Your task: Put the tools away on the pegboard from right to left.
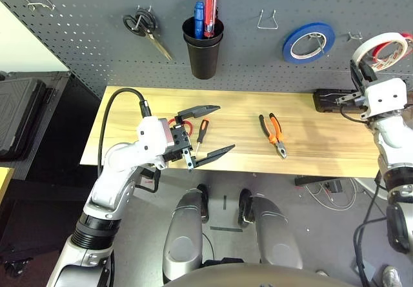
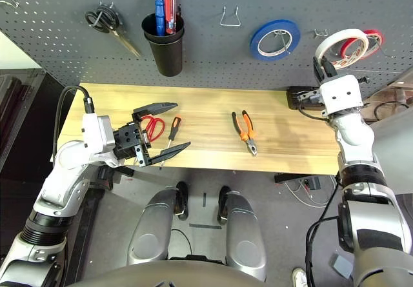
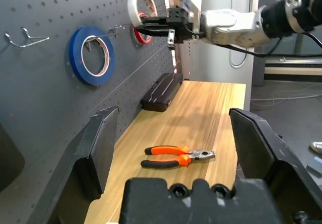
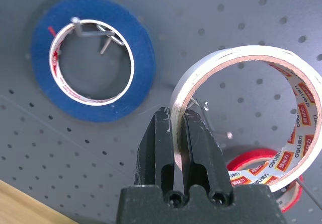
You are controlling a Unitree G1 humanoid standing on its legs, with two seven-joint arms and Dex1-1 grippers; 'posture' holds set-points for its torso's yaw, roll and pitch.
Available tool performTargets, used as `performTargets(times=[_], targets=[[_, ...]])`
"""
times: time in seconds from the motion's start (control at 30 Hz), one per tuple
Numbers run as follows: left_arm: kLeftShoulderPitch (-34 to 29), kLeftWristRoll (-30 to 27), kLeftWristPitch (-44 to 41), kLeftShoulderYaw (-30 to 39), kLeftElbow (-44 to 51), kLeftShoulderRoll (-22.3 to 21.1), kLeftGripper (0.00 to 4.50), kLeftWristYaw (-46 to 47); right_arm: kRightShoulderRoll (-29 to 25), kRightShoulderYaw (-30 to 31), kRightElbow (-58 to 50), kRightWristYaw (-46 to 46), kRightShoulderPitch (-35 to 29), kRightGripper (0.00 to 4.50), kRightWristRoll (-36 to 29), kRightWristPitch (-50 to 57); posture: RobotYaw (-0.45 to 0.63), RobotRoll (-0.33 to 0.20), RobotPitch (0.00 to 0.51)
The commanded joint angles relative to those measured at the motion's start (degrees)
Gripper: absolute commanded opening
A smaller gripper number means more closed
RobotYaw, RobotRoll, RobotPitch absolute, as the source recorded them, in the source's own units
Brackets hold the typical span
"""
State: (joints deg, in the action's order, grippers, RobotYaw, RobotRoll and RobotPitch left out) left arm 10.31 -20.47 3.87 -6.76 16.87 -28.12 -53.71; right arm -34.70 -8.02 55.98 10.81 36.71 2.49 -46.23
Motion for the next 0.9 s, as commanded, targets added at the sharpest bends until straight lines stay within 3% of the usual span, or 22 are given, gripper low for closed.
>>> performTargets(times=[0.03, 0.3, 0.33, 0.4, 0.67, 0.77, 0.9], targets=[[-0.36, 0.5, 0.11, -0.37, -0.7, -0.61, 4.5, -0.67, 0.1, 0.71, 3.5, -0.1, 2.33, 0.07, 1.11, 2.86, 0.14, 0.0, 0.221], [-0.42, 0.56, -0.35, 0.1, -0.85, -0.97, 4.5, -0.22, 0.7, 1.6, 8.43, 0.47, 6.8, 0.07, 1.87, 6.62, 0.15, 0.0, 0.223], [-0.51, 0.54, -0.41, 0.15, -0.83, -1.05, 4.5, -0.22, 0.71, 1.59, 8.59, 0.46, 6.93, 0.67, 1.87, 6.53, 0.15, 0.0, 0.223], [-0.69, 0.5, -0.47, 0.26, -0.87, -1.17, 4.5, -0.15, 0.75, 1.49, 8.16, 0.57, 6.56, 1.22, 1.72, 5.85, 0.15, 0.0, 0.223], [-1.53, 0.25, -0.66, 0.5, -1.42, -0.85, 4.5, 0.44, 2.59, 0.67, -0.52, 7.93, -2.55, 4.32, -2.86, 1.09, 0.15, 0.0, 0.235], [-2.12, 0.47, -0.46, 0.53, -2.06, -1.03, 4.5, 0.12, 4.71, 0.07, -9.98, 13.13, -10.76, 4.48, -8.63, 3.59, 0.15, 0.0, 0.239], [-2.71, 0.36, -0.64, 1.24, -2.68, -1.62, 4.5, 0.01, 6.43, 0.52, -24.26, 14.95, -19.77, 4.48, -12.18, 16.18, 0.14, 0.0, 0.244]])
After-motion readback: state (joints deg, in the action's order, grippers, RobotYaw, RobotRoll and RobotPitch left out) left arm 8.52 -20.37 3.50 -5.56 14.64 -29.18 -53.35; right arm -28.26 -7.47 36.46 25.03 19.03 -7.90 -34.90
